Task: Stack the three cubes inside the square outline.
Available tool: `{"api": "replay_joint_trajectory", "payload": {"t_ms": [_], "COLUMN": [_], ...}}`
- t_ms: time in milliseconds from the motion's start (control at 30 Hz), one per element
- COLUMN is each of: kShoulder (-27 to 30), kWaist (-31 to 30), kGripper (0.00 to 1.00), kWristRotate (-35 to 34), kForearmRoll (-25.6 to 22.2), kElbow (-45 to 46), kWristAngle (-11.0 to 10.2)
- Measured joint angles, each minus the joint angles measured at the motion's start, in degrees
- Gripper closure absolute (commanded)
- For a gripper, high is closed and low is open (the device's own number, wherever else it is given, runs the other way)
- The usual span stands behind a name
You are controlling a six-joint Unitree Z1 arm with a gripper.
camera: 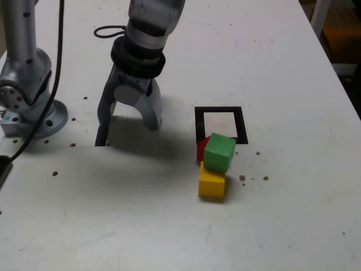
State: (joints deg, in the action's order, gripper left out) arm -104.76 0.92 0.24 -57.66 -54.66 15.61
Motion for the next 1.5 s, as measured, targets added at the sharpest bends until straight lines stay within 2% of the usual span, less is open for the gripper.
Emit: {"api": "replay_joint_trajectory", "payload": {"t_ms": [867, 1067, 1167, 1333, 1500], "kShoulder": [1.7, 2.3, 2.6, 3.8, 4.4], "kWaist": [0.0, 0.0, 0.0, -0.2, -2.1], "kGripper": [0.19, 0.19, 0.19, 0.19, 0.19], "kWristRotate": [-0.6, -0.7, -1.2, -2.9, -3.4], "kForearmRoll": [0.0, -0.6, -2.6, -9.5, -14.2], "kElbow": [1.5, 0.2, -2.5, -9.8, -16.8], "kWristAngle": [-0.1, -1.0, -2.6, -5.7, -6.9]}}
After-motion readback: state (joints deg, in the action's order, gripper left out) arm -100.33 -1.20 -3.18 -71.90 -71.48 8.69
